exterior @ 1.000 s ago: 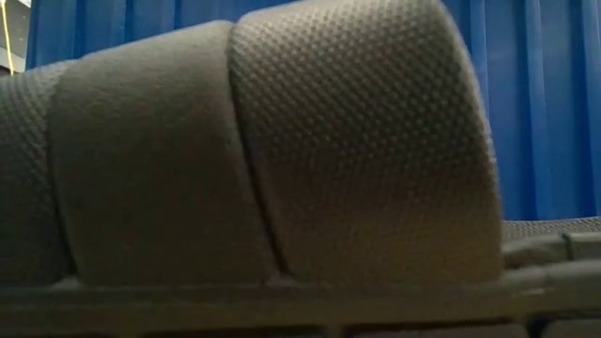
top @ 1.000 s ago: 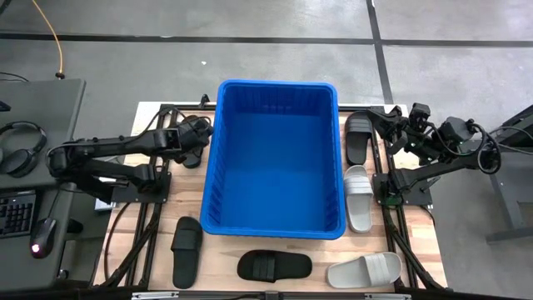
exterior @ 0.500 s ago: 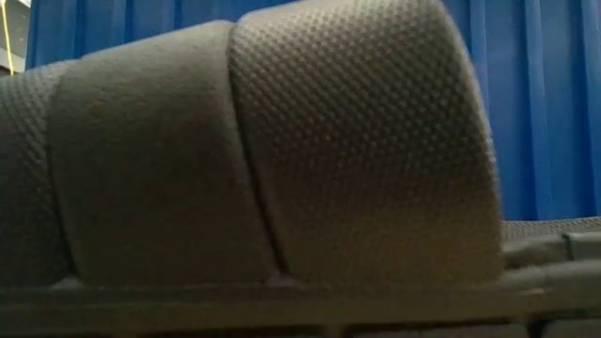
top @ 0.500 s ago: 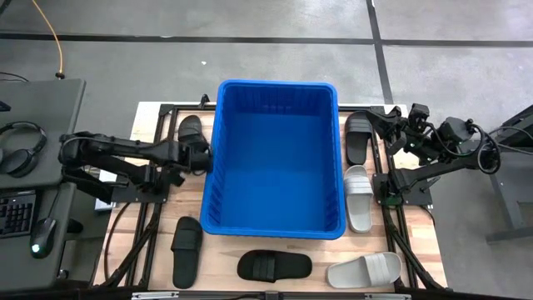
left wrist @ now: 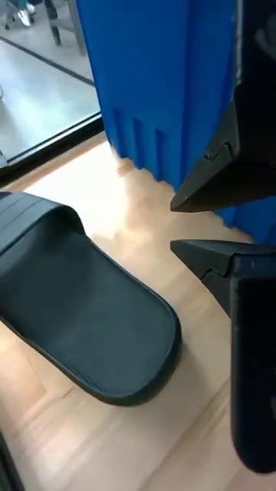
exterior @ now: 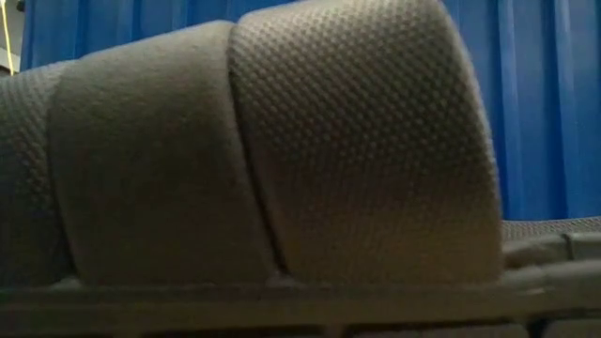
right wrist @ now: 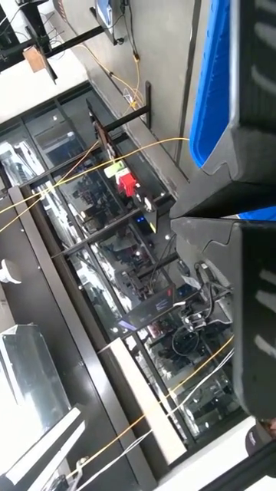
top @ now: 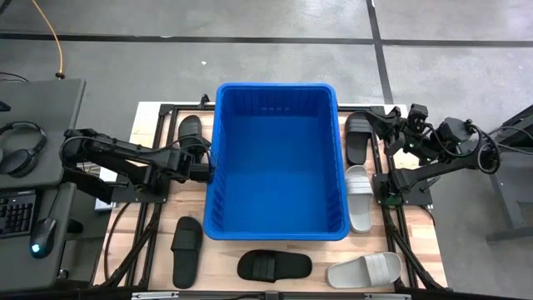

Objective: Pick and place slides into bin
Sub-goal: Put the black slide into the blue container

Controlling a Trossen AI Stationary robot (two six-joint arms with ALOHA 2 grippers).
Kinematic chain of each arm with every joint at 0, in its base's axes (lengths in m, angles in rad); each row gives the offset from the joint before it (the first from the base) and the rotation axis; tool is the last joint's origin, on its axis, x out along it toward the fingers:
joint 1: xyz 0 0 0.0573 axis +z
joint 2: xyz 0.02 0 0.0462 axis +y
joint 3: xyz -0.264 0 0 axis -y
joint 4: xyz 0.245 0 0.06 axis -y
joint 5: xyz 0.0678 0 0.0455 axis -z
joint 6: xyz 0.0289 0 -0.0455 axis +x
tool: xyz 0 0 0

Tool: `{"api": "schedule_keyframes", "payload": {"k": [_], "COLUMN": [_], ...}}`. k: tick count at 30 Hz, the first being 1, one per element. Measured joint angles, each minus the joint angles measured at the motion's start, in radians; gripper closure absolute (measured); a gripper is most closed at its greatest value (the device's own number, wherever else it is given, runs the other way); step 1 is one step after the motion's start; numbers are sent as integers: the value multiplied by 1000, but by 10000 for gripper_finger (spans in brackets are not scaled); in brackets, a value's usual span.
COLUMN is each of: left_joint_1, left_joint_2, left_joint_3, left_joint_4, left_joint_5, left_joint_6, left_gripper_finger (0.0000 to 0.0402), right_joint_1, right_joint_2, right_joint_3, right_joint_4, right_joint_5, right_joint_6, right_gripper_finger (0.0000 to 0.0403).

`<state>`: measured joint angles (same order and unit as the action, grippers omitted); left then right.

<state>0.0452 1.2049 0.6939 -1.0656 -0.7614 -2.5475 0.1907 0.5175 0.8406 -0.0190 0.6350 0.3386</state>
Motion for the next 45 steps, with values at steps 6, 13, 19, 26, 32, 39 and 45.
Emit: {"api": "schedule_keyframes", "payload": {"k": [6,13,19,26,32,39,45], "left_joint_1": [-3,-67,-65,-65,-65,-49,-45], "left_joint_2": [-28,-159,-162,-123,-125,-125,-126], "left_joint_3": [2,-5,-5,-150,-294,-370,-369], "left_joint_4": [-110,-215,-208,35,295,393,433], "left_joint_5": [39,-1,-17,35,-76,-177,-178], "left_joint_6": [-36,-14,25,-27,-6,21,-68], "left_gripper_finger": [341,341,341,341,341,341,341], "right_joint_1": [0,0,0,0,0,0,0], "right_joint_2": [0,0,0,-1,-1,-1,-1], "right_joint_3": [0,0,0,0,0,0,0], "right_joint_4": [0,-2,-9,-19,-30,-30,-35], "right_joint_5": [0,0,0,0,0,0,0], "right_joint_6": [0,0,-2,-1,0,-1,-1], "right_gripper_finger": [402,402,402,402,402,402,402]}}
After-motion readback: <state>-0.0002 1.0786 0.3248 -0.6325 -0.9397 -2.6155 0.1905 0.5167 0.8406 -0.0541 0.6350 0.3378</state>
